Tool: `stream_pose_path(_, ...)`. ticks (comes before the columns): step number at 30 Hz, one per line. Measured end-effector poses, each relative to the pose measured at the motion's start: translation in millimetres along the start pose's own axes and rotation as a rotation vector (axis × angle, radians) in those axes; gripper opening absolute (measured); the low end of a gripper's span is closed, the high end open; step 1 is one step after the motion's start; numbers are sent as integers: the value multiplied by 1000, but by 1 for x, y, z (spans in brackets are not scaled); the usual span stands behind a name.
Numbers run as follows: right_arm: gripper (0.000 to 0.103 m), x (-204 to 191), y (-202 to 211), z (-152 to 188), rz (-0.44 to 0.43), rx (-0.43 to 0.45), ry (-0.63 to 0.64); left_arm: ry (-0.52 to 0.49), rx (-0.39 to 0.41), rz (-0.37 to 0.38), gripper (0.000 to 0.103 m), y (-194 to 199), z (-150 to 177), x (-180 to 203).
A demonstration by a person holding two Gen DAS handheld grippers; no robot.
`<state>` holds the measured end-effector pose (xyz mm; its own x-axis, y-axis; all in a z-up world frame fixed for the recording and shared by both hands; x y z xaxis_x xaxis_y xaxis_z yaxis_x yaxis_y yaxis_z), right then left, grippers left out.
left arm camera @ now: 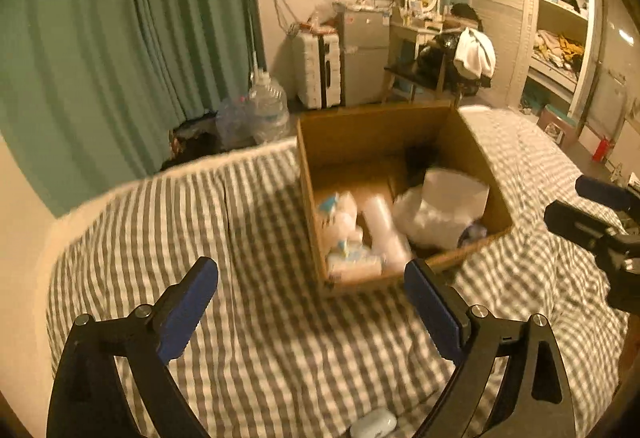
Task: Organize objects
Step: 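Move the right tool to the white tube while the left moves to the earbud case, then close the right tool on the BOP tube while the left closes on the earbud case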
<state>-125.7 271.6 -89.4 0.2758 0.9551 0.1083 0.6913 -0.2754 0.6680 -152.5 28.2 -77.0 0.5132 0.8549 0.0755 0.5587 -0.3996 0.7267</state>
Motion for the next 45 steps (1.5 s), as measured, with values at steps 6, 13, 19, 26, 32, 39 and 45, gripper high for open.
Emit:
stream_pose_path(6, 84, -10, -41, 58, 48, -117, 31, 29, -116, 18, 97, -37, 58, -7)
stream_pose_path(13, 79, -17, -88, 117, 66, -262, 51, -1, -255, 37, 97, -76, 118, 6)
stream_pose_path(19, 66, -15, -100, 138, 80, -328, 47, -52, -278, 49, 97, -67, 142, 26)
stream_pose_path(26, 43, -19, -107, 154, 65, -398, 74, -100, -300, 57, 97, -60, 161, 41)
stream_pose_path(32, 31, -13, -110, 161, 47, -421, 51, -23, -326, 112, 93, -62, 170, 34)
stream_pose_path(39, 31, -12, -112, 163, 48, -421, 58, 24, -413, 204, 83, -69, 184, 38)
stream_pose_path(45, 31, -22, -121, 163, 44, -437, 80, 47, -460, 235, 83, -75, 187, 39)
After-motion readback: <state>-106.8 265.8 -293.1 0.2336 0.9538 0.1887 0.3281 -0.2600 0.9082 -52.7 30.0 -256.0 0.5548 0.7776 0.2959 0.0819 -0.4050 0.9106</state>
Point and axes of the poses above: each gripper's, at about its wrist camera, not at the fingertips, and y roughly against the way its jaws point, x to its right, z to its underside, the point moved 6 cm from there along -y, roughly the way its jaws point, and after that the axes turned 11 degrees about z, right-handed, at the moved point
